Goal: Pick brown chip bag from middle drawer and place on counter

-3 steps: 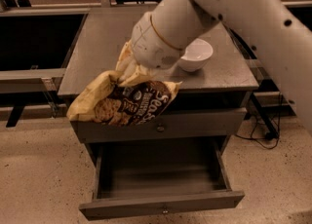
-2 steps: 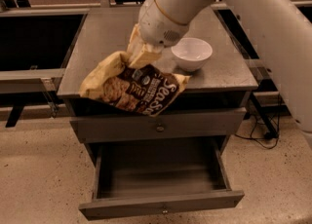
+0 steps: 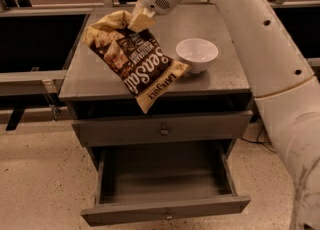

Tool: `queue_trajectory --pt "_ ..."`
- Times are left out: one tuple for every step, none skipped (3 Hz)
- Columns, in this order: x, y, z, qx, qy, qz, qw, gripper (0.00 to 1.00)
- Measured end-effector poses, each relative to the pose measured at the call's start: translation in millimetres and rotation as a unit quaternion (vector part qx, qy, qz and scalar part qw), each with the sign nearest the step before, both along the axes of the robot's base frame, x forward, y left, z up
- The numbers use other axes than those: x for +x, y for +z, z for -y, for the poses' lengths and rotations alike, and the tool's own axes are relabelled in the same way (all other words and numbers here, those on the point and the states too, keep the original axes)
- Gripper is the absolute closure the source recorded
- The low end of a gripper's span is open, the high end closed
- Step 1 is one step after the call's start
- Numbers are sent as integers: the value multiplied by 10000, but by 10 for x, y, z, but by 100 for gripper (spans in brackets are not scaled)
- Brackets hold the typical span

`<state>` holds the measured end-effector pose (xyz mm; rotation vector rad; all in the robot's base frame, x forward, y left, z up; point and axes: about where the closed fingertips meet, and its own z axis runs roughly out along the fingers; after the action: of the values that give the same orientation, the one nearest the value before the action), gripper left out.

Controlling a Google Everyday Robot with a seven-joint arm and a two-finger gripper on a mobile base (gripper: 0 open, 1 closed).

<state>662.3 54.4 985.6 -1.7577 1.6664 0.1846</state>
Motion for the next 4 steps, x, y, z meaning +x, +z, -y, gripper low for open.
queue_trajectory --pt "430 -10 -60 527 -425 150 9976 100" --pt "714 -140 28 887 -1022 285 9904 100" --pt "845 -324 88 808 -1574 322 9837 82" --pt "905 -410 147 701 -1827 326 9801 59"
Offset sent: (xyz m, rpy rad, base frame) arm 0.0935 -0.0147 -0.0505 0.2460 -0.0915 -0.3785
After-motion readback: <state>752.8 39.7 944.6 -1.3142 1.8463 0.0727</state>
